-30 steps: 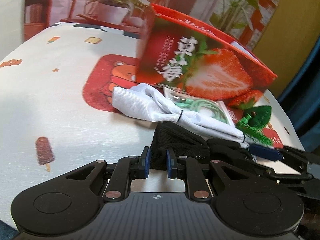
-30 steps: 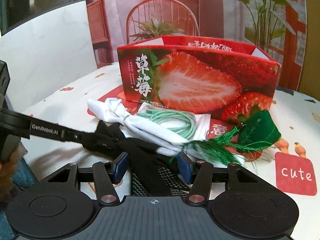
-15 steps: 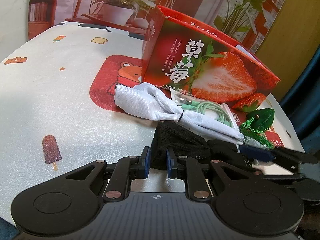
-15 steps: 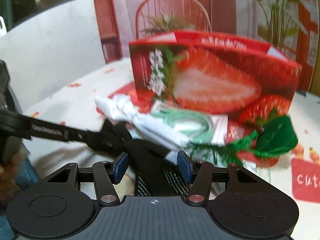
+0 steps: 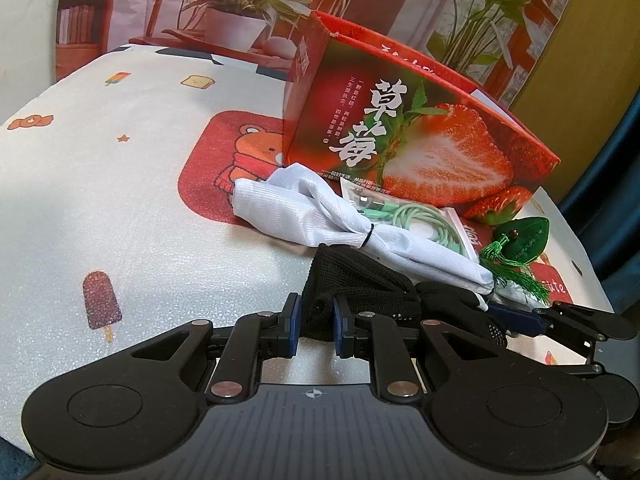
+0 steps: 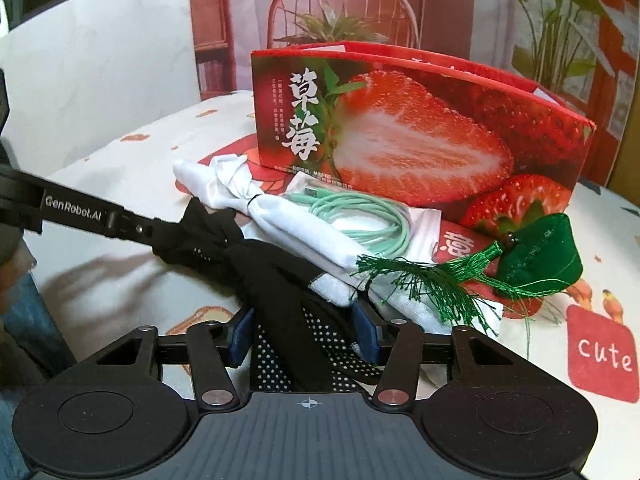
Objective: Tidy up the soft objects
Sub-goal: 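Hold the black gloves with both grippers and start lifting them, then carry the black gloves over the red box with both grippers and lower them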
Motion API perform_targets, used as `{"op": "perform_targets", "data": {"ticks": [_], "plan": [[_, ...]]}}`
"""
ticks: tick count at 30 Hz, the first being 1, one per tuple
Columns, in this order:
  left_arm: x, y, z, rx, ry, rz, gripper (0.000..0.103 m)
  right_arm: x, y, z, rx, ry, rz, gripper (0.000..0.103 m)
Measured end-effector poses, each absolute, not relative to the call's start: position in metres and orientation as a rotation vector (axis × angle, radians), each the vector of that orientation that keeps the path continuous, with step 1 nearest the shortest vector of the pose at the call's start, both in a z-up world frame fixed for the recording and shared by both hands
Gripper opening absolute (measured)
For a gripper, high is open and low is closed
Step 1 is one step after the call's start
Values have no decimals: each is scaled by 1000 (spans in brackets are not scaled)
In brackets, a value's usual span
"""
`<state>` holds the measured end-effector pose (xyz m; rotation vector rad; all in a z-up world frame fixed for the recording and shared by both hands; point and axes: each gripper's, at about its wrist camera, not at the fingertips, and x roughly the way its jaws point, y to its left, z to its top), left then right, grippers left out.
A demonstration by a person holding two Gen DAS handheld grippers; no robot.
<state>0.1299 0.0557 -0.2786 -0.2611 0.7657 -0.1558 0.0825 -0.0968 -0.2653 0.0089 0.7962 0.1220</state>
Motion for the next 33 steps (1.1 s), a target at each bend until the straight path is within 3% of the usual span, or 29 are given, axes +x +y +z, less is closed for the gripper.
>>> {"op": "perform_targets", "data": {"ticks": [4,6,8,23,33], "plan": [[129,54,-277,-257,764,-159,17,80,-101,-263,18,797,113,28],[127,53,-274,-254,755,-167,13,78,-103,-260,32,792,119,16],[124,52,-267,-252,735,-177,11,75,-104,-254,43,777,130,12],[99,36,-162,-182,453,-263,10,63,-140,-158,141,491,115,11],[137,10,-106,-115,346,-296,10,104,-173,-105,119,383,75,11]]}}
